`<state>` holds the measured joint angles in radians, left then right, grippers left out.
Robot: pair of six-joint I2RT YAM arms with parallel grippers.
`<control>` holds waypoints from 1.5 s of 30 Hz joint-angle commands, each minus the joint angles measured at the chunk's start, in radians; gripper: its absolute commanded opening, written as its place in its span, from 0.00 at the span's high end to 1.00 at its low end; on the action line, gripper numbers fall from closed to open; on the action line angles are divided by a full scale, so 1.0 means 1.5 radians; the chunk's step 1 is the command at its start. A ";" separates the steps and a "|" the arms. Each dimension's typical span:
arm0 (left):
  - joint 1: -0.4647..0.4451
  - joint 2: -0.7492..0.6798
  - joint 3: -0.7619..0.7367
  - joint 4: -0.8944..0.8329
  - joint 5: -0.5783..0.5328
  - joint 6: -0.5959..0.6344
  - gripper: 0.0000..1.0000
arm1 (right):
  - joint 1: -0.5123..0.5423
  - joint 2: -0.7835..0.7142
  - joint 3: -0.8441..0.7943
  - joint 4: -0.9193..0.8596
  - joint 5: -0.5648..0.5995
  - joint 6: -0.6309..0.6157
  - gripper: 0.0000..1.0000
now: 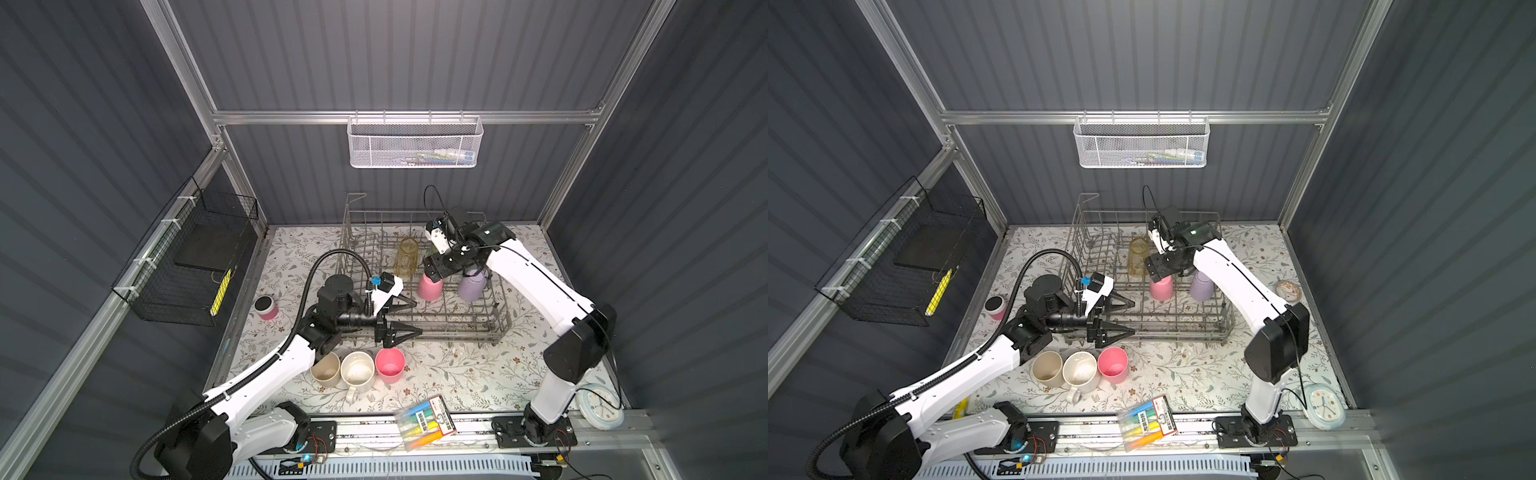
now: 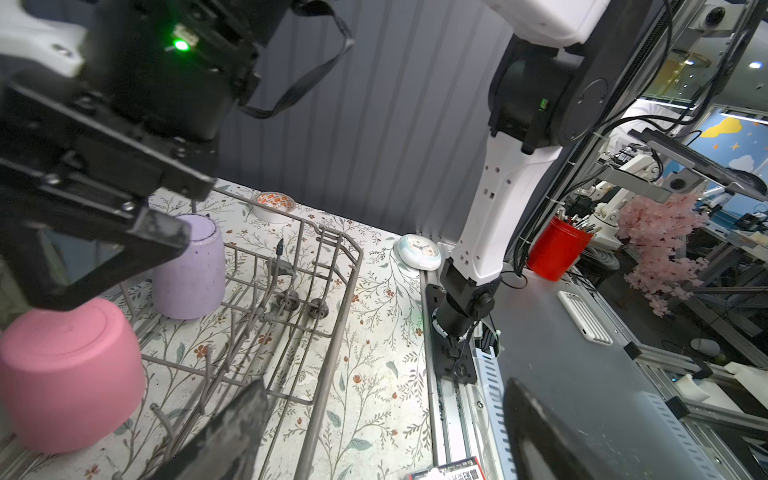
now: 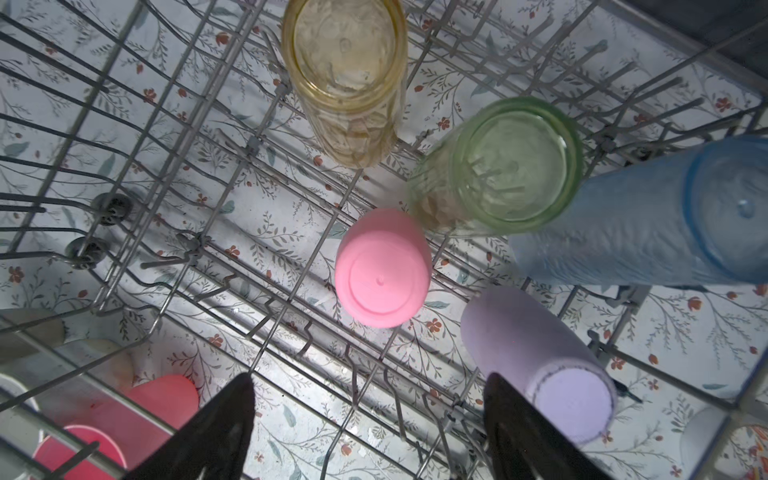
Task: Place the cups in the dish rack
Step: 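Open the right gripper to release the pink cup and lift away, then move the right gripper down to the magenta cup on the table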
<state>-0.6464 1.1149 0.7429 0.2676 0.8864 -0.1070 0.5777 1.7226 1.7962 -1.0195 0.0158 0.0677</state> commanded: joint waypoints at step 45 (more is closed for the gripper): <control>0.269 0.012 -0.111 0.439 -0.145 -0.443 0.16 | 0.395 -0.219 -0.395 0.248 -0.135 -0.184 0.35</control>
<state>-0.2619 1.1267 0.5735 0.8257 0.6262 -0.7197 1.1423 1.3540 1.1732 -0.6529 -0.2420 -0.1768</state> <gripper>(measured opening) 0.843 0.660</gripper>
